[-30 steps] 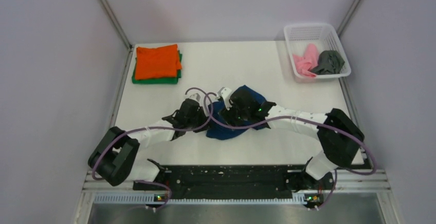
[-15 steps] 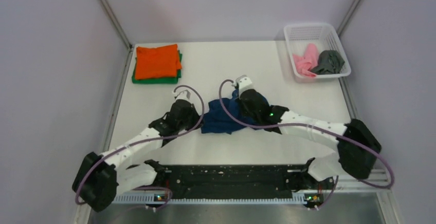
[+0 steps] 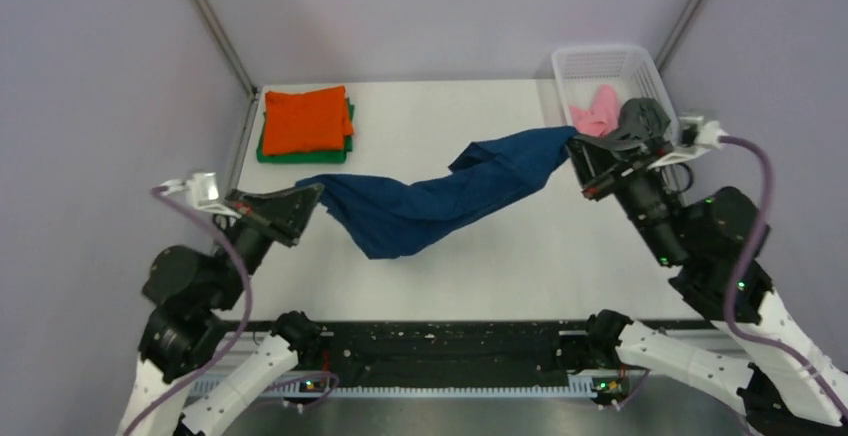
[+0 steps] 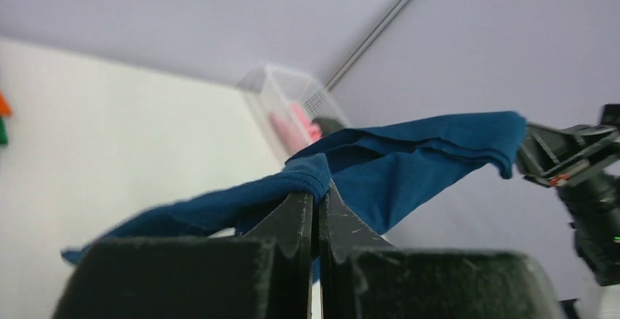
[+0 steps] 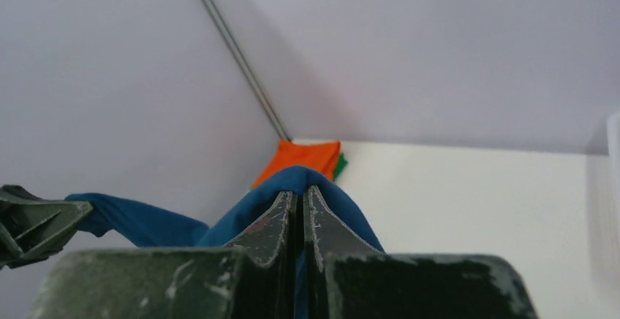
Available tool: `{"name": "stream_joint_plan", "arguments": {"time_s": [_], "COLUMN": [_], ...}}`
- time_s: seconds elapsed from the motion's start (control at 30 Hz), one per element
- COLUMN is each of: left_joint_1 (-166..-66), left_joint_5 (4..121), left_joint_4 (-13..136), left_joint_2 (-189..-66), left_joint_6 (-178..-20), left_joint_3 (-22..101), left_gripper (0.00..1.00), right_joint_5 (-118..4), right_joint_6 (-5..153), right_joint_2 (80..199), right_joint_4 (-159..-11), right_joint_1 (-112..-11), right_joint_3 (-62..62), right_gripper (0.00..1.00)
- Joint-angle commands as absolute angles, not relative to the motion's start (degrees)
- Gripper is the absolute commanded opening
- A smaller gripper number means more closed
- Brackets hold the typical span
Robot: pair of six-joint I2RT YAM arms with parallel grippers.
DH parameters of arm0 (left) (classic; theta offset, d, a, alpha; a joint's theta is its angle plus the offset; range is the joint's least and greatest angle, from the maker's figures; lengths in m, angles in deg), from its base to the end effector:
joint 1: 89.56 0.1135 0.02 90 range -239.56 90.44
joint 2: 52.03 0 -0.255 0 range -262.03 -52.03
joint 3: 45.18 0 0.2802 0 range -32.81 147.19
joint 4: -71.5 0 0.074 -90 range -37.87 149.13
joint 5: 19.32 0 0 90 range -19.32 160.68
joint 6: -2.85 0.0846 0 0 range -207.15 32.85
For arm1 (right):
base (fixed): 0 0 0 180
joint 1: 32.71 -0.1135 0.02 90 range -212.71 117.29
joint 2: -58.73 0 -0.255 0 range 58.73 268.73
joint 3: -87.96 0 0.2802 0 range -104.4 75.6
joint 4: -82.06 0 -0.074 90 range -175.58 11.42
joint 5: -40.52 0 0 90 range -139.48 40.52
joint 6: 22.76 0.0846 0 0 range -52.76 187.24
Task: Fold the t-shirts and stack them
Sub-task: Flatten out the tshirt
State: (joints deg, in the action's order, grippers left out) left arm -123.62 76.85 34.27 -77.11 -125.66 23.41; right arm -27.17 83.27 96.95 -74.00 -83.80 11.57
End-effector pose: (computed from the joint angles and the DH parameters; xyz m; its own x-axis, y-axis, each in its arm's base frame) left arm 0.1289 -0.0762 0.4318 -0.2207 -0.5980 -0.7705 0.4229 0.6532 -0.6281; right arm 0.1428 0.1258 0.4819 0.0134 0.4234 -0.9059 -0.5124 0.7809 0.3574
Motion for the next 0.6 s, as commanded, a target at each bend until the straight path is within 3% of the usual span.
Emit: {"name": "stream_joint_plan", "arguments": {"time_s": [0.0,0.17,0.27,0.4,0.57], "left_joint_1": [-123.8,-123.71,-123.7,-123.81,-123.67], "left_joint_5": [75.39,76.07,82.53,95.0,111.46], "left_joint_4": [31.21,30.87,30.0,30.94,30.11], "left_joint_2": [-72.82,-70.3,-70.99,-75.76,-93.12], "left_joint_6": [-121.98,-121.44,-121.15,-120.63,-119.98], "left_joint_3": [32.33,35.51,35.46,32.11,29.05], "left_gripper": [0.0,0.0,0.0,0.0,0.0], "right_joint_5": [-31.7,-34.97,-31.03,-18.56,10.54], "right_joint_6": [85.5,86.6,86.09,83.39,81.51], "right_joint_2": [93.89,92.84,92.88,96.38,109.09], "right_joint_4": [-69.08,-65.36,-64.95,-63.72,-64.47], "right_joint_1": [-83.6,-83.57,-83.59,-83.53,-82.69], "right_joint_3": [2.63,-1.52,-1.59,-0.92,3.36], "right_gripper": [0.0,0.0,0.0,0.0,0.0]}}
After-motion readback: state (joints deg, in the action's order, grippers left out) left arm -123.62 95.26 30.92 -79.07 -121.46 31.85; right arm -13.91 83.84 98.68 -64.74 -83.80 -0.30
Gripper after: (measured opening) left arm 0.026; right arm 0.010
